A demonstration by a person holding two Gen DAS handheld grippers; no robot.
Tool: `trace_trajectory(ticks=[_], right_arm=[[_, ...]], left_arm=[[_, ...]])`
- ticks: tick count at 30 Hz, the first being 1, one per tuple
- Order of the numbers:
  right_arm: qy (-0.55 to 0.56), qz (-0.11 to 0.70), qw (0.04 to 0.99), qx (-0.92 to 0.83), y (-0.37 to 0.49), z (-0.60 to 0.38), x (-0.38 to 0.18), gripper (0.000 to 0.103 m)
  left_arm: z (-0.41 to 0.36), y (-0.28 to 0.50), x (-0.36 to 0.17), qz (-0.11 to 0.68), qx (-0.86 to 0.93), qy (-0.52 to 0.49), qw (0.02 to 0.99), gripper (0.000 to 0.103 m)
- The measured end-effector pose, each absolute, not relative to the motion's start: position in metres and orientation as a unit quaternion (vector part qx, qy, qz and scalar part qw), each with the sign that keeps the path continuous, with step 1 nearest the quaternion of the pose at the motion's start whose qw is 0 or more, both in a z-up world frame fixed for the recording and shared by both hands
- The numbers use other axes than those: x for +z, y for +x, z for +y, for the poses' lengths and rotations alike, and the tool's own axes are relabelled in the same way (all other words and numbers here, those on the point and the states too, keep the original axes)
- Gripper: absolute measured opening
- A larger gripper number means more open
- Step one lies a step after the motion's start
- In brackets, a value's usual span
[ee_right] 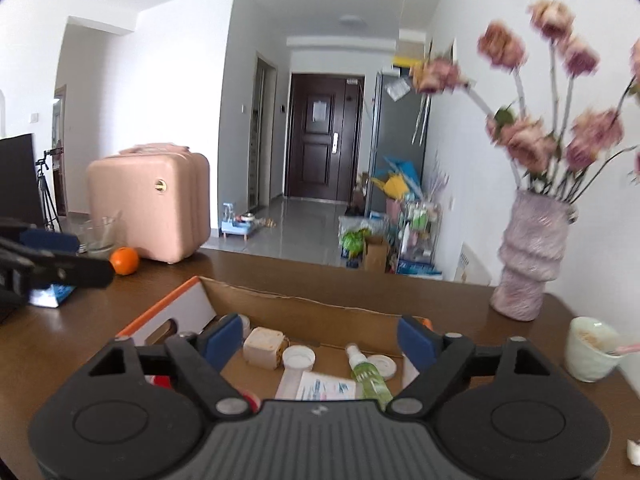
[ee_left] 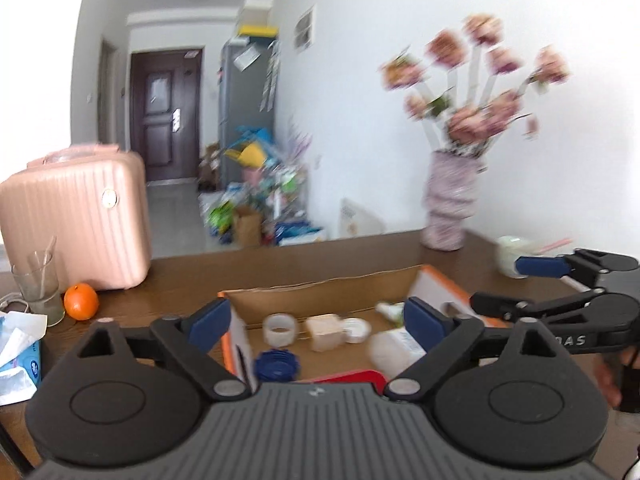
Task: Organize rigid objects
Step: 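Withdraw both open tools from the box toward the remaining caps, then grasp the white cap with the left tool while the right tool grasps the purple cap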
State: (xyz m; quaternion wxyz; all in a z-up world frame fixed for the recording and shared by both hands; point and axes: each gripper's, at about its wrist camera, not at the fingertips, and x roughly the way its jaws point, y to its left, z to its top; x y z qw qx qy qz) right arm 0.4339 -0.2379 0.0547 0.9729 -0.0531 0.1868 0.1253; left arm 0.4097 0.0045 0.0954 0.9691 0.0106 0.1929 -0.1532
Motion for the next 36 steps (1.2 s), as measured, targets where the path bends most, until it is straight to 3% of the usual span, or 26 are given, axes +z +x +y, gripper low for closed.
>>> trace_trajectory(ticks=[6,15,36], right_arm=[[-0.043,0.175,0.978,0.106,0.357,-0.252,0.056,0.087],[-0.003,0.213,0.974,0.079,0.289,-0.264,0.019,0.087],[-0.061,0.279,0.952,0.112,0.313,-0.212,-0.031,0.088]], left_arm=[[0.001,0.330,0.084,0.156,-0.147,0.027,0.976,0.100],[0.012,0.270,0.030,0.190,-0.100,0.015,0.977,0.102],[0.021,0.318,-0.011,0.256,-0.108,-0.006,0.961,0.102]])
